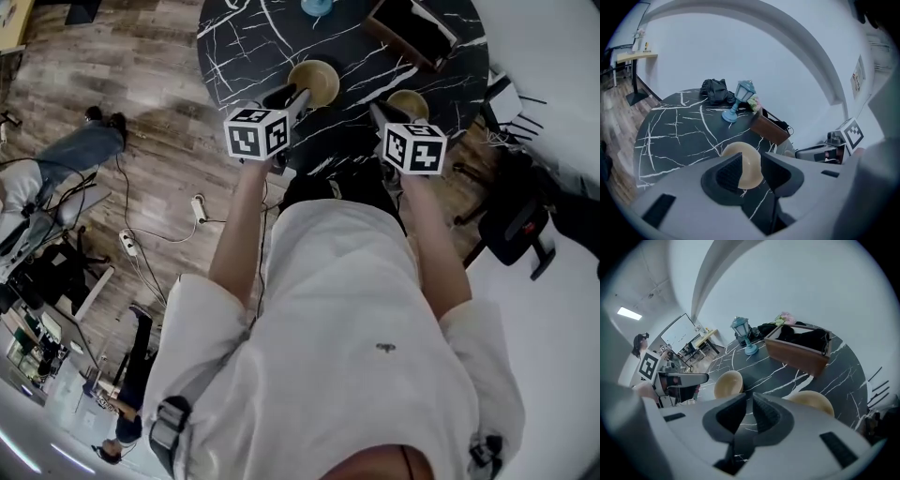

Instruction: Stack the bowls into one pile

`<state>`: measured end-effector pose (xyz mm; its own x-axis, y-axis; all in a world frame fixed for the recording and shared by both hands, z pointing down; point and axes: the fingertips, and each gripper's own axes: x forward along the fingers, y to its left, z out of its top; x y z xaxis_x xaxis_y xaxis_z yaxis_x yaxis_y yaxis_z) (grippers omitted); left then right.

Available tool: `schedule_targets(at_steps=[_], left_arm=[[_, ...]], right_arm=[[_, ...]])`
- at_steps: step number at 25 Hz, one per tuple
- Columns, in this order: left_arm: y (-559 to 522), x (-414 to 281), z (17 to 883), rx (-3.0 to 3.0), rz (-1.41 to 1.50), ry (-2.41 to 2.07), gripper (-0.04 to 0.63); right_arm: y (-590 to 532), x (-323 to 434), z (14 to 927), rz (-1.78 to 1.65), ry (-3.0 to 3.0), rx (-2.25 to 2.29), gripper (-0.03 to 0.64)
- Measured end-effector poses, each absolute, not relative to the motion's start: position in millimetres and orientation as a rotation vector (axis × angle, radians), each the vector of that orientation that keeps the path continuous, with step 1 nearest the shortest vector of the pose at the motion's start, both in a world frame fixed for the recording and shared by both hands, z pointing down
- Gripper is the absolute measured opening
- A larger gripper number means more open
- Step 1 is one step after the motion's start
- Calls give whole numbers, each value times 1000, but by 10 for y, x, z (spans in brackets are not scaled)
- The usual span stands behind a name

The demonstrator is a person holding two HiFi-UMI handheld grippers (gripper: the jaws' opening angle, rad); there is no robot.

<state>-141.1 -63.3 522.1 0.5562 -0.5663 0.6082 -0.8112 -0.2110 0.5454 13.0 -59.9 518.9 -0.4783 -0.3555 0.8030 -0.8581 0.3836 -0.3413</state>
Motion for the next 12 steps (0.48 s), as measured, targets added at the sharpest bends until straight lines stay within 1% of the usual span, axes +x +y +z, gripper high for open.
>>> schedule_targets(at_steps=[6, 12], left_arm=[[-653, -1699, 5398, 1897, 384, -1153, 110], [-670, -1759, 5620, 1861, 348, -1155, 110]], right_arm=[[-653, -84, 5349, 1018, -1991, 1014, 46], [-706, -287, 5494, 1019, -1992, 988, 51]])
